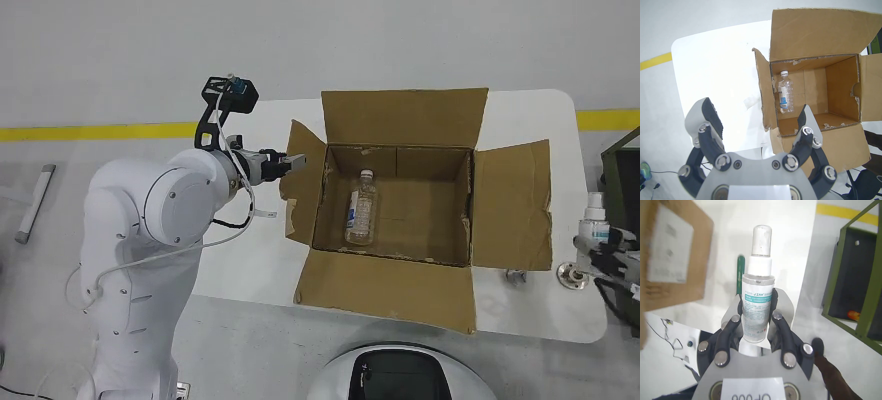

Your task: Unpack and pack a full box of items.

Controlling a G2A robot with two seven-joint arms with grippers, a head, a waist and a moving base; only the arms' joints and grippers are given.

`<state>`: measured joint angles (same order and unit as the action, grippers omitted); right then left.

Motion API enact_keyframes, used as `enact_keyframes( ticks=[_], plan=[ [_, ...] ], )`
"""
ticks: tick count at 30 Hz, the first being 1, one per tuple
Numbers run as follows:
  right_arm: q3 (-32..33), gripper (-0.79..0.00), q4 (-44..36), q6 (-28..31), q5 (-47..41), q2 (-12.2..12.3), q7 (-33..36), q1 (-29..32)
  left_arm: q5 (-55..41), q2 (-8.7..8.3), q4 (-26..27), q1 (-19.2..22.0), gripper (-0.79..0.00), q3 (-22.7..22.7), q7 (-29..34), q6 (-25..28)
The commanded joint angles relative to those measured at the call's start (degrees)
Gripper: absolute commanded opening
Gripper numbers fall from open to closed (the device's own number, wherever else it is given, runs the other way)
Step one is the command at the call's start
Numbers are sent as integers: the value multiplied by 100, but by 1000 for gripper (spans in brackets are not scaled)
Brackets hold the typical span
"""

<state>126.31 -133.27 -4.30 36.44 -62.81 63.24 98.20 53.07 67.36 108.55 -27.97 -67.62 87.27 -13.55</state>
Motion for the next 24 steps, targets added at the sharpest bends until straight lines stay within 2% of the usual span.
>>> enact_keyframes(
  ticks=[1,6,11,15,18,24],
  plan=[
    [584,-785,-50,70,-840,-22,-183,-38,0,0,0,0,0,0,0,0],
    [1419,-785,-138,443,-2137,-24,-333,-178,0,0,0,0,0,0,0,0],
    [1331,-785,-138,843,-3003,99,-86,-544,0,0,0,0,0,0,0,0],
    [535,-785,-138,882,-3045,254,74,-1014,0,0,0,0,0,0,0,0],
    [-437,-785,-138,661,-2668,354,97,-1407,0,0,0,0,0,0,0,0],
    [-2494,-785,10,-647,-1653,429,-45,-2148,0,0,0,0,0,0,0,0]
  ],
)
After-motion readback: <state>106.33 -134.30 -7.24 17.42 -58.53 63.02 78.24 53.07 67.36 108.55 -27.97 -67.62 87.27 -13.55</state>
